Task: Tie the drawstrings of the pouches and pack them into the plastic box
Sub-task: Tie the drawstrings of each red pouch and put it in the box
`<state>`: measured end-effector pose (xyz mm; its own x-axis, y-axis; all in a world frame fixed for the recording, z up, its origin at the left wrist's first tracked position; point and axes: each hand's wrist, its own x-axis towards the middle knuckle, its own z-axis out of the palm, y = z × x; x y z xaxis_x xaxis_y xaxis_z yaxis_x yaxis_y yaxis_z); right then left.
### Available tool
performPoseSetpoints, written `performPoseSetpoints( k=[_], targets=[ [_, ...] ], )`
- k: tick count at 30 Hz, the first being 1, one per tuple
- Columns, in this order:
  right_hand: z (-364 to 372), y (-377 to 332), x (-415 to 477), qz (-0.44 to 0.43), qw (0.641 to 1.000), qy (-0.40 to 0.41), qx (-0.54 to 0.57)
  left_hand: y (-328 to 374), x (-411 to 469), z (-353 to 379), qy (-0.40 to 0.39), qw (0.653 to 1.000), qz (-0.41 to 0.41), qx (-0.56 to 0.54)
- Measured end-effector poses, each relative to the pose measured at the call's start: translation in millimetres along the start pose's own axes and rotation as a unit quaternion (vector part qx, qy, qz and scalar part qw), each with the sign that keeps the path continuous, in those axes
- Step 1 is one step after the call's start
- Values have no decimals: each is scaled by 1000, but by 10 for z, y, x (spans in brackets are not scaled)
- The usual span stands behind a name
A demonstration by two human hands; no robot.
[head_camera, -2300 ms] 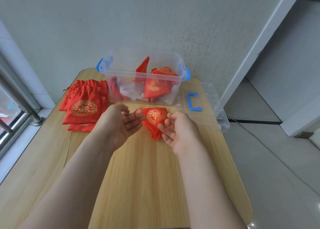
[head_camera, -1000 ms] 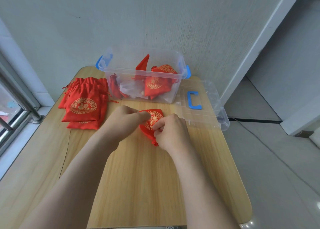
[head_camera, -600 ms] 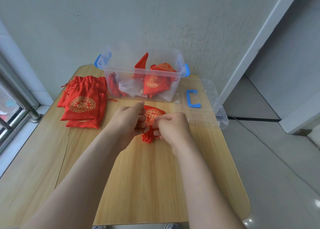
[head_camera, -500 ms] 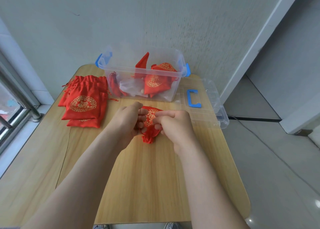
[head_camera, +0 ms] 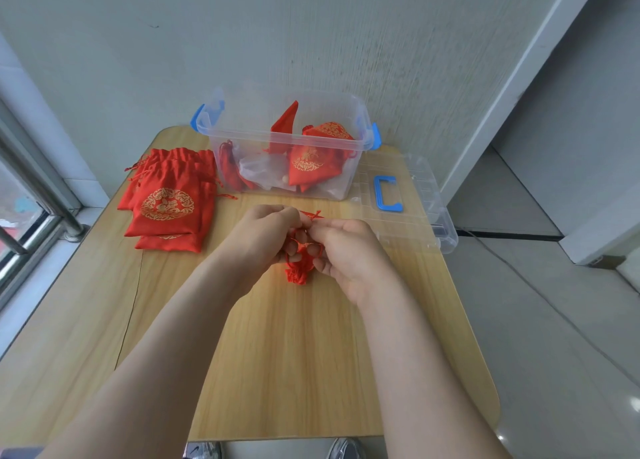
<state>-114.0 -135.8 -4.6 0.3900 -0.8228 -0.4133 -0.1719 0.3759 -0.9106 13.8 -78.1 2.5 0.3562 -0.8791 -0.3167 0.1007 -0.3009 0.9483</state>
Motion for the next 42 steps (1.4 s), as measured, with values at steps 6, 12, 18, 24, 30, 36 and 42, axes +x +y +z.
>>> performPoseSetpoints(
  k=[6,12,18,24,30,36,42],
  targets=[
    [0,-27,-14,-14,998,56,-6,-42,35,-56,3,1000,13,0],
    [-14,-45,-28,-14,997,75,15,-102,35,-106,5,999,14,47],
    [-35,-94,-92,-38,993,108,33,-126,88,-120,54,997,6,51],
    [-74,-132,-148,-157,986,10,-59,-124,49,-124,26,997,16,75],
    [-71,-6,-44,-227,962,-3,-153,-95,12,-140,-21,995,15,97],
    [-65,41,-10,-249,943,26,-218,-38,-17,-158,-69,995,-9,74],
    [-59,70,2,-288,924,51,-246,-30,-23,-159,-51,997,-16,49]
  ],
)
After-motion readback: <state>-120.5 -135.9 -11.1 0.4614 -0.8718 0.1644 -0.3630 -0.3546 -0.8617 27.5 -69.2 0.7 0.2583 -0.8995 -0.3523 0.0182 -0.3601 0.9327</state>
